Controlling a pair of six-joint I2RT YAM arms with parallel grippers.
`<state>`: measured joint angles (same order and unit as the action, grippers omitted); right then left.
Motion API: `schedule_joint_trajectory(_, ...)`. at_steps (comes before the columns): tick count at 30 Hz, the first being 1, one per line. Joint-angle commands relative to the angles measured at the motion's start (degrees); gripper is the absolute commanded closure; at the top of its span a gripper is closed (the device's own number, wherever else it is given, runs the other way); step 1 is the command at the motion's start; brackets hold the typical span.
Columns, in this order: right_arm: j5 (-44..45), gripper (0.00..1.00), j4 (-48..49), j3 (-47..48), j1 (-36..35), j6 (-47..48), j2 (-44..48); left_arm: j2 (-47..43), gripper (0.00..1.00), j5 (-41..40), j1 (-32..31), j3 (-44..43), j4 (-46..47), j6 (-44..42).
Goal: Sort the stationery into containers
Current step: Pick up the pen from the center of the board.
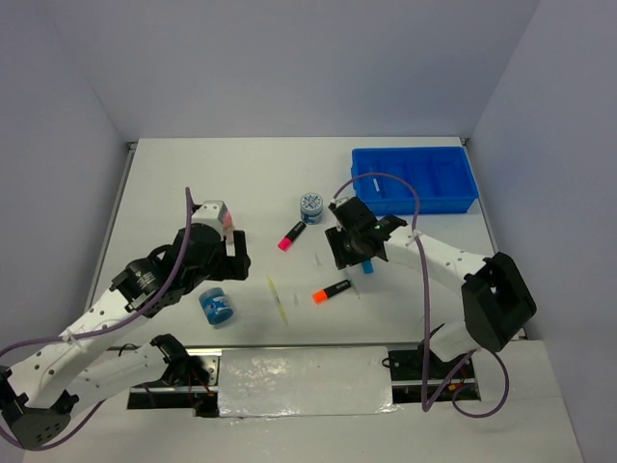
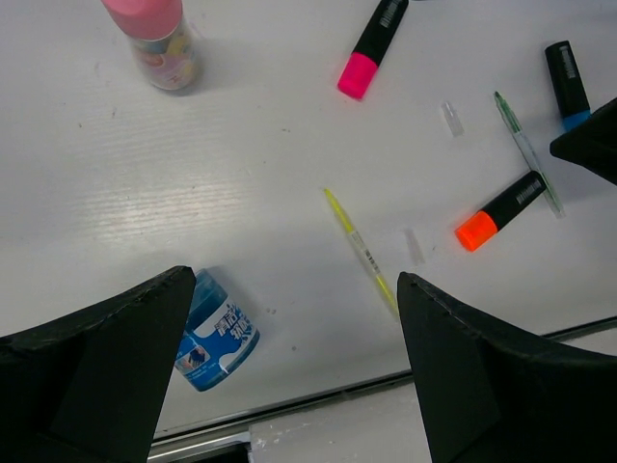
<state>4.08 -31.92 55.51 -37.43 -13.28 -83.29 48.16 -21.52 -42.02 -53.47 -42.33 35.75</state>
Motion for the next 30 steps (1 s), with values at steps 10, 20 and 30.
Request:
schedule_joint_trajectory(10,-0.21,0.51,4.94,-0.14,-0.71,0.97,-9.16,0.09,0.01,4.03,-0.26,1.35,2.42,-2.79)
schedule_joint_trajectory(20,1.02,0.63,6.78,-0.13,1.13,0.53,-14.54,0.09,0.01,5.17,-0.43,1.62,2.95,-3.05)
schedule_joint_trajectory(30,6.02,1.0,2.15,2.84,1.83,-1.04,-4.88,5.26,0.01,6.04,-0.43,2.58,7.84,3.61)
